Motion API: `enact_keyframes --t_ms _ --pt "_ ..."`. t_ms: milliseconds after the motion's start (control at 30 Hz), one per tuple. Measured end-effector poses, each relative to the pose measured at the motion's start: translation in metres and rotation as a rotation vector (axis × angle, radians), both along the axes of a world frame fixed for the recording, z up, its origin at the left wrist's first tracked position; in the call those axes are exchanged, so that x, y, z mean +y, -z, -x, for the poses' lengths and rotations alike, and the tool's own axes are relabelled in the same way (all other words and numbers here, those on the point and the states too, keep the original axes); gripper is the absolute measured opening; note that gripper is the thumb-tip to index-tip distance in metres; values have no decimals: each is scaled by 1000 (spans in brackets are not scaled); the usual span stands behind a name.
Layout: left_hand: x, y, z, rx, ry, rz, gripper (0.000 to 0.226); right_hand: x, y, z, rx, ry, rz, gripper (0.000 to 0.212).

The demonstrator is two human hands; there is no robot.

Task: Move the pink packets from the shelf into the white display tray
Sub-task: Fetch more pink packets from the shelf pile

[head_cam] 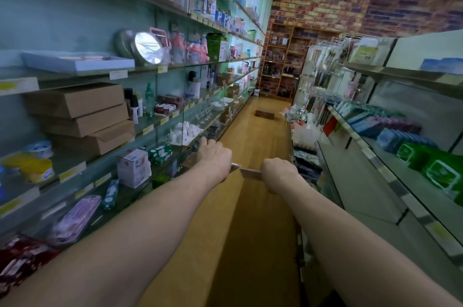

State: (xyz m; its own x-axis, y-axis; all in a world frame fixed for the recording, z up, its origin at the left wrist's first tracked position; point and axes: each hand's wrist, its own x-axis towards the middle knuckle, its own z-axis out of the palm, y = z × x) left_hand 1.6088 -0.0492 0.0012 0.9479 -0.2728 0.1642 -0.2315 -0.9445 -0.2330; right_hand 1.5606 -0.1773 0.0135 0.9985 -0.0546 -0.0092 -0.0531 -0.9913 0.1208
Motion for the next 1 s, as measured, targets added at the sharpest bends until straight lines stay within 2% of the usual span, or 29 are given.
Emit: enact_keyframes --t_ms 433,1000 --pt "11 -20 -110 -60 -118 21 25 1 -15 -130 -109 -140 -32 15" --pt "-27 -79 -234 -182 -376 63 31 -39 -82 -299 -229 -465 29 26"
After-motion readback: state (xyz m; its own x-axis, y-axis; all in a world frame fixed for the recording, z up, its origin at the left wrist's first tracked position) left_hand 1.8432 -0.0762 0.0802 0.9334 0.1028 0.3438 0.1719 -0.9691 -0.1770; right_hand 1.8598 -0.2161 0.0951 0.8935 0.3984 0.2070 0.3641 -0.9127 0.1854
